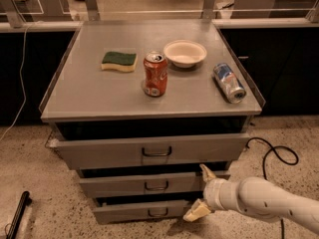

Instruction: Open middle drawer

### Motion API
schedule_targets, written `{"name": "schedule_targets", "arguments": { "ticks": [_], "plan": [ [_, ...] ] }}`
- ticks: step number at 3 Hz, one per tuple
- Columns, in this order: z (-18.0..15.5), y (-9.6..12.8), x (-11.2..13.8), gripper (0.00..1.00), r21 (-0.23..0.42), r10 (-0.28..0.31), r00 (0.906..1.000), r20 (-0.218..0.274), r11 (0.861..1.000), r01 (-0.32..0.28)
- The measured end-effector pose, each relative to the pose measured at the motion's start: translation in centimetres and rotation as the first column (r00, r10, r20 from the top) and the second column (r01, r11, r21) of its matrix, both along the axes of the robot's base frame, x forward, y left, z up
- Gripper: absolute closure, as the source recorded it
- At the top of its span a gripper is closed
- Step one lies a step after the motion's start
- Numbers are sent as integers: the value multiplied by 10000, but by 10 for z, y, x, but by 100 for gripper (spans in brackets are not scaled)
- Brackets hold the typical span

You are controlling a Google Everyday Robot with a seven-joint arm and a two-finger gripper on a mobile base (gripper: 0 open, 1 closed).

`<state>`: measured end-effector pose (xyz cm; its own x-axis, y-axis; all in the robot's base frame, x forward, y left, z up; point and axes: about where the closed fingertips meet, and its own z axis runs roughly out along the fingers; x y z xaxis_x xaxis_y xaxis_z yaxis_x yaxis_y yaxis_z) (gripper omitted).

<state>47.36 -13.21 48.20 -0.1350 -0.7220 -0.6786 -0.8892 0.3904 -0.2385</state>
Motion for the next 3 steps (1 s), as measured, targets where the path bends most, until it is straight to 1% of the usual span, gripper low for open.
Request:
{"name": "schedule_targets", "arguments": {
  "ticks": [1,2,3],
  "plan": [
    [-33,10,13,0,-523,357,9980,-518,9979,-384],
    [-49,12,21,0,-674,472,9966,-682,9964,-518],
    [-56,15,40,0,-274,349,9986,-402,9990,-360]
  ]
}}
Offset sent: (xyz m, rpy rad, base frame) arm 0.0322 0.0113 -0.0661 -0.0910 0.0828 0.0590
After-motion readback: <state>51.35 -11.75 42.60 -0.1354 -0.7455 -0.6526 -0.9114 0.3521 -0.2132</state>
